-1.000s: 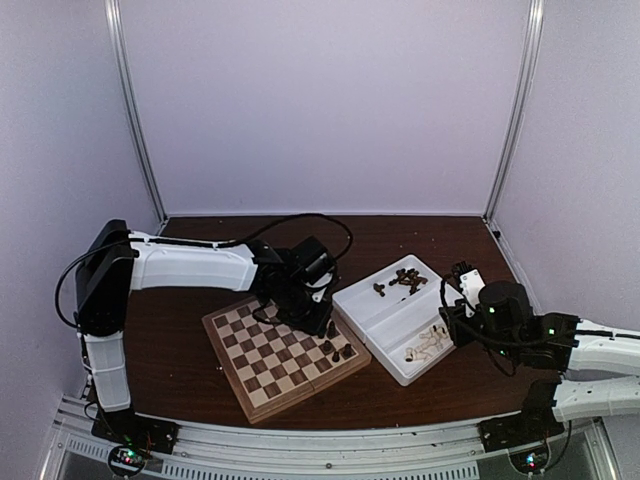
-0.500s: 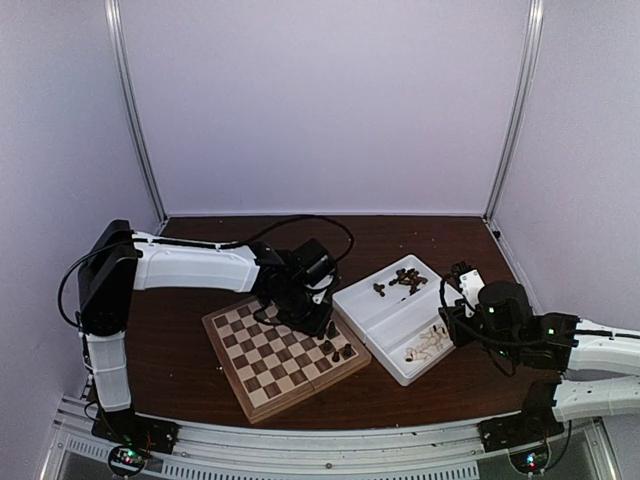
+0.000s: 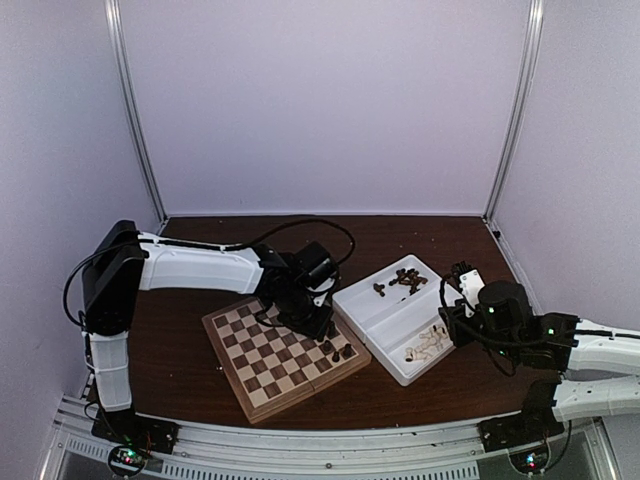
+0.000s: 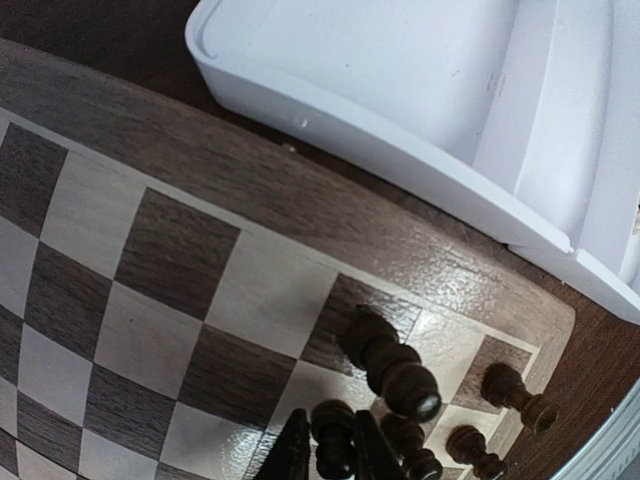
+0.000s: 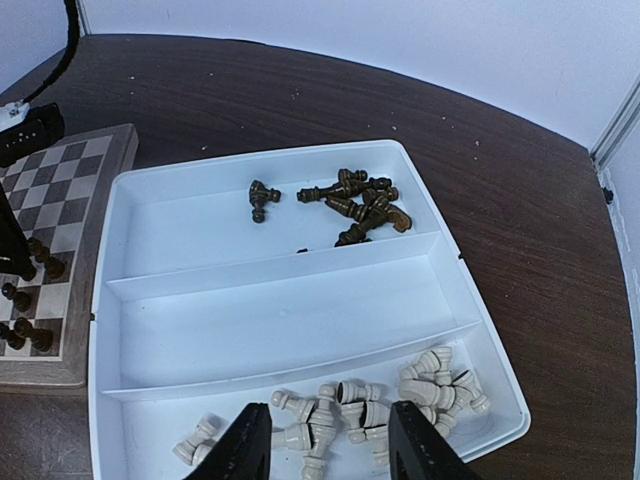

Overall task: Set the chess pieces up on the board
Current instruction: Place the chess piece on the chessboard.

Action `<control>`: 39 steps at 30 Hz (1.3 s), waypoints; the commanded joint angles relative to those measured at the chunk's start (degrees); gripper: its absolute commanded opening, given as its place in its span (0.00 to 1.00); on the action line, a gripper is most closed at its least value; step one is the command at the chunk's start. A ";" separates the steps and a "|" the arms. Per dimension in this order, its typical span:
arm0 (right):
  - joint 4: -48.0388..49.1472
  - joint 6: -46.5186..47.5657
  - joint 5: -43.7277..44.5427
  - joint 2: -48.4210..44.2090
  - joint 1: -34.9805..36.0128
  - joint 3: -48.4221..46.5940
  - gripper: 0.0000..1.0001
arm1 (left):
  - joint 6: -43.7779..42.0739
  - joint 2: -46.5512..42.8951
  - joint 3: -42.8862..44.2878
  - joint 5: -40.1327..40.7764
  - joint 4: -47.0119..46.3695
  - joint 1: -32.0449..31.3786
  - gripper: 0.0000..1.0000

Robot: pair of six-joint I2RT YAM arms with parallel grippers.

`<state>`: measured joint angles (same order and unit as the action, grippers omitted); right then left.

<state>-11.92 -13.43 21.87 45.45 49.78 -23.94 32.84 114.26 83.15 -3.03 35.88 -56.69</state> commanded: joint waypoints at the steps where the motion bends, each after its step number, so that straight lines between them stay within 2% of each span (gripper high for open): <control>1: 0.92 0.16 -0.06 0.42 -0.21 0.15 0.43 | -0.60 0.84 1.90 1.34 0.34 -0.18 0.19; 6: 0.95 0.17 -0.10 0.59 -0.21 0.11 0.43 | -0.76 0.14 2.01 1.56 0.51 -0.18 0.24; 14: 1.02 0.17 -0.13 0.95 -0.23 -0.05 0.43 | -0.76 -0.96 2.10 1.22 0.51 -0.18 0.26; 28: -0.56 0.23 -0.28 1.64 -0.21 -1.84 0.43 | -1.50 -12.07 2.98 5.29 6.88 -0.27 0.30; 32: -4.35 -2.06 -3.81 4.68 -1.88 -9.04 0.43 | -1.64 -19.04 1.68 6.77 8.84 -0.26 0.32; 39: -11.91 -3.97 -10.63 18.77 -4.81 -25.52 0.40 | -1.40 -28.90 -4.22 8.49 7.77 -0.24 0.37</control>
<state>-19.03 -15.64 16.60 58.52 46.57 -42.83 31.94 89.32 82.65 3.44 43.57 -56.73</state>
